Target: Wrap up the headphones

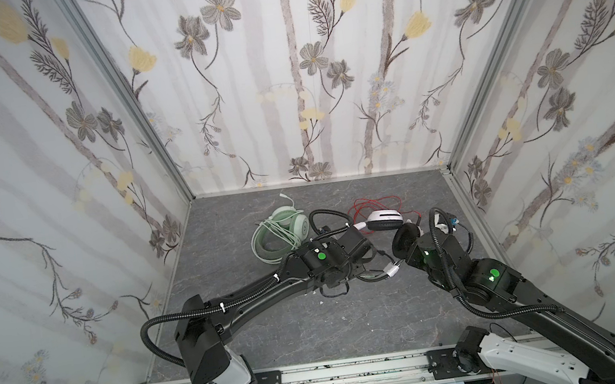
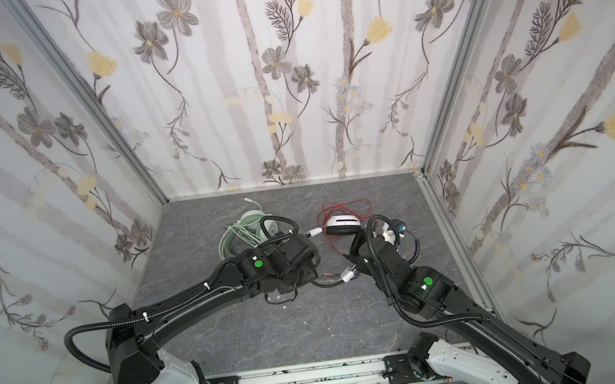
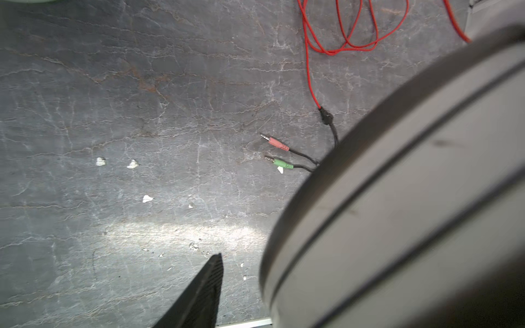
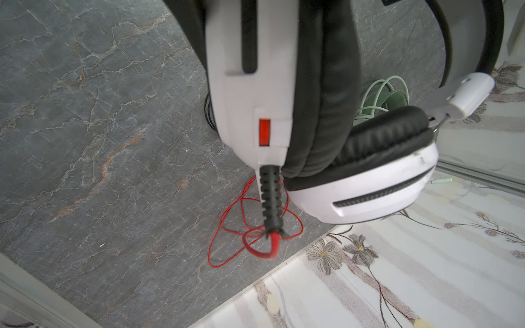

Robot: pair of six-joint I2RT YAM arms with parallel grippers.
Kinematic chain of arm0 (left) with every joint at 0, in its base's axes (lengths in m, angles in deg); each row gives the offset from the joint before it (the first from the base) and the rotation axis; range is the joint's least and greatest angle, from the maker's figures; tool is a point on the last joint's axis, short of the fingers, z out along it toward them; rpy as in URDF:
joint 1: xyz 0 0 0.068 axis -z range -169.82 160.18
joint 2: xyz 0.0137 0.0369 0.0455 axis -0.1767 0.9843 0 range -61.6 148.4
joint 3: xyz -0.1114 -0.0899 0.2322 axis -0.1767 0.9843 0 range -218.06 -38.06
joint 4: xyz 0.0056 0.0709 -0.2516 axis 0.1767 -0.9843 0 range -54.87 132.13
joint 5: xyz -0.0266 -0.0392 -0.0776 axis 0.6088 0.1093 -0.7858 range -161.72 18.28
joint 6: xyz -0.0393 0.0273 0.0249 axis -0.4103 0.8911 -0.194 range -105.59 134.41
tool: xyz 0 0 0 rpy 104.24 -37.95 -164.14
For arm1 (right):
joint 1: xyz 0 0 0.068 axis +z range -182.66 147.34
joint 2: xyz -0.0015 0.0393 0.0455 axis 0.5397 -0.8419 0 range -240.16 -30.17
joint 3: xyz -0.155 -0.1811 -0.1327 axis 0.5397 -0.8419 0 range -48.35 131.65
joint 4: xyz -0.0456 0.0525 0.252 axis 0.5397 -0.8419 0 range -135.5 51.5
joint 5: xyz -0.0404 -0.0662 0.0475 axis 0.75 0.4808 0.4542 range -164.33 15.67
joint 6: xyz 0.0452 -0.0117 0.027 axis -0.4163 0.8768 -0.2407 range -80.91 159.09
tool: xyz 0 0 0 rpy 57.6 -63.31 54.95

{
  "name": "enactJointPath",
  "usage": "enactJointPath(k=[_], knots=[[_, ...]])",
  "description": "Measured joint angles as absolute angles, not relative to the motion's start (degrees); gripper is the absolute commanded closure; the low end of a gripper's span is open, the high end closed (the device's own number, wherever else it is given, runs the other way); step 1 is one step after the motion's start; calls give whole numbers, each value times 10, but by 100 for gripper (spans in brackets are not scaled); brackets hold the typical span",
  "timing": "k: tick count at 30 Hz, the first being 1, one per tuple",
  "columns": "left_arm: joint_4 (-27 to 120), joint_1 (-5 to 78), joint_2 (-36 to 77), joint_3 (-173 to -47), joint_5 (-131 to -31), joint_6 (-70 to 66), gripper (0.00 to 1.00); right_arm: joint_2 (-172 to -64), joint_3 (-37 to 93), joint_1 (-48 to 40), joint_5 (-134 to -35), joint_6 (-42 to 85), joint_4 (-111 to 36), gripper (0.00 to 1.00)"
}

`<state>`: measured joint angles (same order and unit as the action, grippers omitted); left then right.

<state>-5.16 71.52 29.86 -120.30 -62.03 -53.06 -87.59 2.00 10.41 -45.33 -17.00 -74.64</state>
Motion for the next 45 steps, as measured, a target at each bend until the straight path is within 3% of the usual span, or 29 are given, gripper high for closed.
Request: enactJointPath(k=[2,5,9,12,14,21,29,34,38,42,45], knots=[[-56,715,302,-1205,-619,-531,60,-874,20,104,-453,-172,-746,67],[-52,714,308,-1206,-621,-531,100,-869,20,104,-458,-172,-746,62],[-40,706,311,-1206,-624,-525,100,-863,18,104,-488,-174,-735,44],[-40,699,307,-1201,-631,-505,100,-848,13,104,-508,-168,-714,11],[-43,689,300,-1194,-640,-492,100,-833,9,100,-540,-145,-698,1],[-47,639,199,-1107,-645,-426,100,-769,59,37,-747,-17,-676,0],[-111,593,27,-1060,-646,-369,100,-746,123,-109,-859,55,-722,0],[-185,578,-60,-1104,-659,-348,100,-746,23,-138,-890,69,-688,4],[-215,577,-99,-1151,-690,-345,100,-721,-131,-137,-943,77,-545,21],[-232,571,-101,-1195,-743,-352,100,-693,-266,-116,-967,85,-386,21],[-234,570,-94,-1220,-769,-356,100,-692,-297,-101,-961,128,-298,21]])
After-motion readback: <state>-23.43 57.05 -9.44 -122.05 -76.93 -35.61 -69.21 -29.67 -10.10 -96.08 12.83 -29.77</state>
